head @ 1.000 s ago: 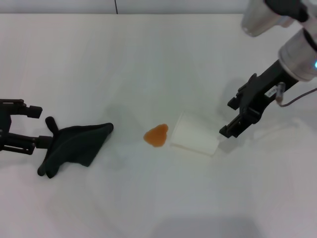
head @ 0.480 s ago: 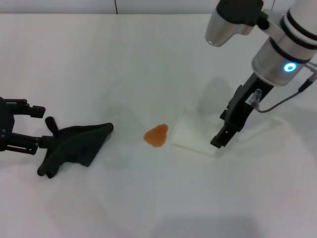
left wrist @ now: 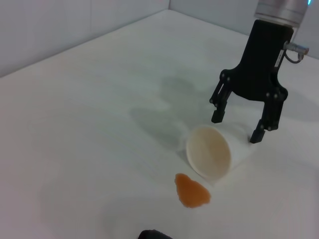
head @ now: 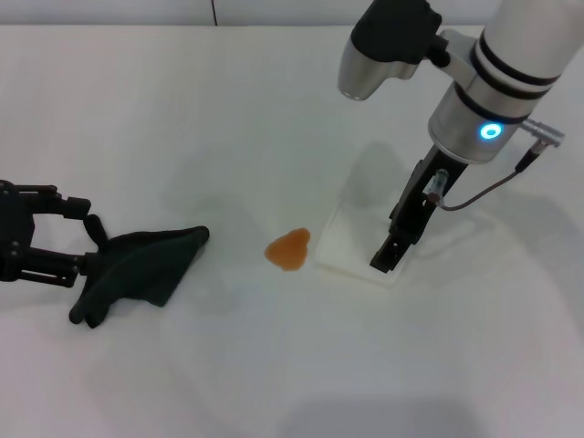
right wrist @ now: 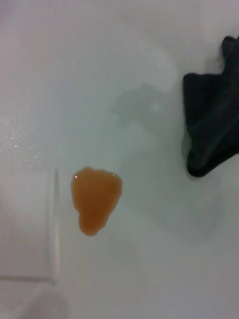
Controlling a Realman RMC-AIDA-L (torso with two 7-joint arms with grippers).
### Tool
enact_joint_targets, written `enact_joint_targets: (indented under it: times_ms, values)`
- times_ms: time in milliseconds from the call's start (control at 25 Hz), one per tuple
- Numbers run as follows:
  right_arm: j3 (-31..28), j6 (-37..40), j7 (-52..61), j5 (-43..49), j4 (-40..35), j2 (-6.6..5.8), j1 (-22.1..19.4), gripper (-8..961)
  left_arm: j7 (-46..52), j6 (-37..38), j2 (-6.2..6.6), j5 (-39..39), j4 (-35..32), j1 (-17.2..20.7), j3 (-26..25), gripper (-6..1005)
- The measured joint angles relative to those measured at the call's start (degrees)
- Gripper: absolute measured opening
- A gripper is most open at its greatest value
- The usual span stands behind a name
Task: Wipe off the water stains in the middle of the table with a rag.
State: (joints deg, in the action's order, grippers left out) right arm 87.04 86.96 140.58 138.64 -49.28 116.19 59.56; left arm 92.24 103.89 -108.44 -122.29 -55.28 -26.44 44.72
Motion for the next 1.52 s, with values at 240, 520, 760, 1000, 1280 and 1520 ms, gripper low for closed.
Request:
enact_joint_targets:
  times_ms: [240, 520, 760, 1000, 1280, 1520]
  values:
    - [1.8, -3.2, 0.6, -1.5, 3.9, 0.01, 1.8, 799, -0.3, -0.1, -0.11, 0.0, 0.1, 0.1, 0.1, 881]
    - [6.2, -7.3, 0.7, -5.1, 9.3, 0.00, 4.0, 798, -0.3, -0.3, -0.48, 0.0, 0.1, 0.1, 0.1, 881]
    - [10.1, -10.4, 0.7, -7.1, 10.8, 0.00, 4.4, 797, -0.3, -0.7, -0.69, -0.1, 0.1, 0.1, 0.1, 882]
    - [12.4, -11.9, 0.6, -7.6, 11.1, 0.00, 4.2, 796, -0.3, -1.0, -0.79, -0.1, 0.2, 0.2, 0.1, 882]
    - [12.7, -12.6, 0.2, -7.7, 10.8, -0.01, 3.5, 795, -0.3, -1.6, -0.81, -0.1, 0.3, 0.2, 0.1, 881]
    - [10.5, -13.3, -0.1, -7.4, 5.5, -0.43, -0.3, 714, -0.3, -1.7, -0.81, -0.1, 0.1, 0.4, -0.2, 882]
